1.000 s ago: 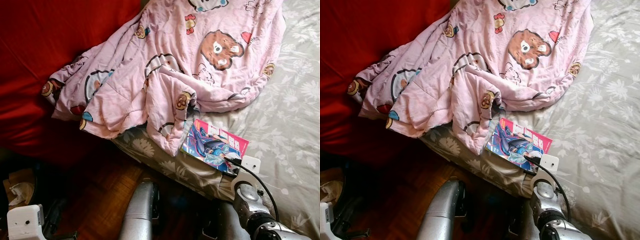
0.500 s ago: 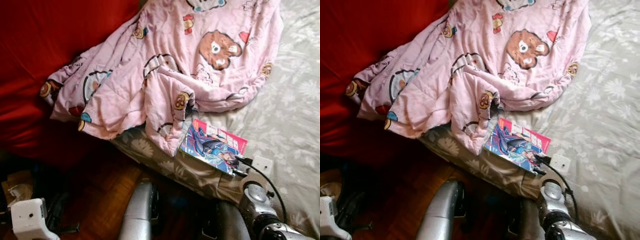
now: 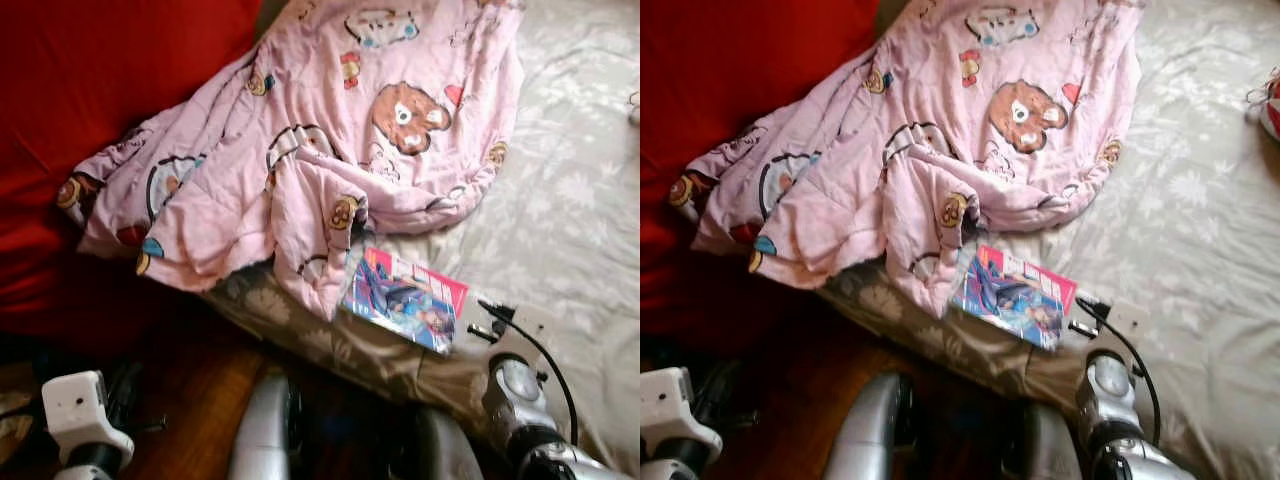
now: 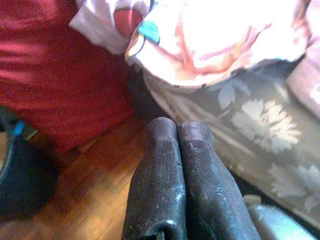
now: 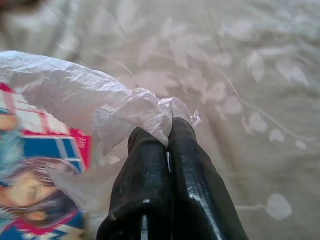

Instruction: Clean up the room

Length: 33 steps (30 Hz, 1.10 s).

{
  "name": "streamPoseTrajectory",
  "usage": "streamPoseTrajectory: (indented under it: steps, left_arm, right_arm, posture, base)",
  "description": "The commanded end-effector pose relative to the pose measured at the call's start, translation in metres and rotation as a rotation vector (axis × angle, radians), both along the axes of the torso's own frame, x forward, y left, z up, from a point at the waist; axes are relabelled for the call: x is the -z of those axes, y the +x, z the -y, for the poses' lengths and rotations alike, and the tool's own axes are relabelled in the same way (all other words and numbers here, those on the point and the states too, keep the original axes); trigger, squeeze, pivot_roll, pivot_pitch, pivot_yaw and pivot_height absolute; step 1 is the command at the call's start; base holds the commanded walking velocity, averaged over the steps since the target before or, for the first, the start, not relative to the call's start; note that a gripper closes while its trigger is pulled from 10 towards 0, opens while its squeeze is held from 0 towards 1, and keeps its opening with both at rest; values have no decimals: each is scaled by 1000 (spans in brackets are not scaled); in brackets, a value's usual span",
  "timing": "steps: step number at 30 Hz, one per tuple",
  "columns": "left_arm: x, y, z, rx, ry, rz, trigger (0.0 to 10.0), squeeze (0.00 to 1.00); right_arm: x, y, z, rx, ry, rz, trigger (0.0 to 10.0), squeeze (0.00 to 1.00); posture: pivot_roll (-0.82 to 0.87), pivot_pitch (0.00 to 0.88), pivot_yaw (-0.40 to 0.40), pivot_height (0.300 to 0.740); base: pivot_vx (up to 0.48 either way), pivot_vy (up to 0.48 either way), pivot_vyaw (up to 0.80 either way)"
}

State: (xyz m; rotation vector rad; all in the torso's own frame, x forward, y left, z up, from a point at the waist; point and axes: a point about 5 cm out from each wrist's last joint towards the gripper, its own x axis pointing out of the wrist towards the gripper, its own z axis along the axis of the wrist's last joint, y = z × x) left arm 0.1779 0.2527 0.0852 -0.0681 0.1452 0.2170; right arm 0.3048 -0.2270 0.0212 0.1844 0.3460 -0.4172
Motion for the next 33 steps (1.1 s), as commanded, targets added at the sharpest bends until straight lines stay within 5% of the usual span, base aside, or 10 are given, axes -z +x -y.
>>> streamPoseTrajectory:
  steps: [1,14,15,16,17,25,33]
  left_arm:
    - [11,-5,-10,-44,15,-38,10000,0]
    - [76,4,-9,-53,-35,-190,10000,0]
    - [83,3,-6,-44,-42,-212,10000,0]
    - [87,4,-4,-38,-47,-228,10000,0]
    - [94,4,-3,-40,-57,-248,10000,0]
    - [129,6,4,-23,-79,-389,10000,0]
    - [136,4,-3,-22,-68,-439,10000,0]
  right_arm:
    - [6,-8,3,16,11,0,0,0]
    - [23,-18,-19,-203,14,-58,0,0]
    - [26,-21,-19,-216,20,-74,6392,0]
    - [28,-23,-19,-224,25,-85,6392,0]
    - [33,-27,-18,-223,33,-112,10000,0]
    - [65,-64,-14,-249,45,-304,10000,0]
    - [83,-87,-21,-235,81,-409,10000,0]
  posture:
    - [327,166,5,647]
    - [232,0,-46,647]
    - [221,0,-51,647]
    - [218,0,-53,647]
    - [216,0,-55,647]
    - [204,0,-43,651]
    - [175,0,2,700]
  base:
    - [0,0,0]
    - [0,0,0]
    - [0,0,0]
    - [0,0,0]
    - [0,0,0]
    - [0,0,0]
    - [0,0,0]
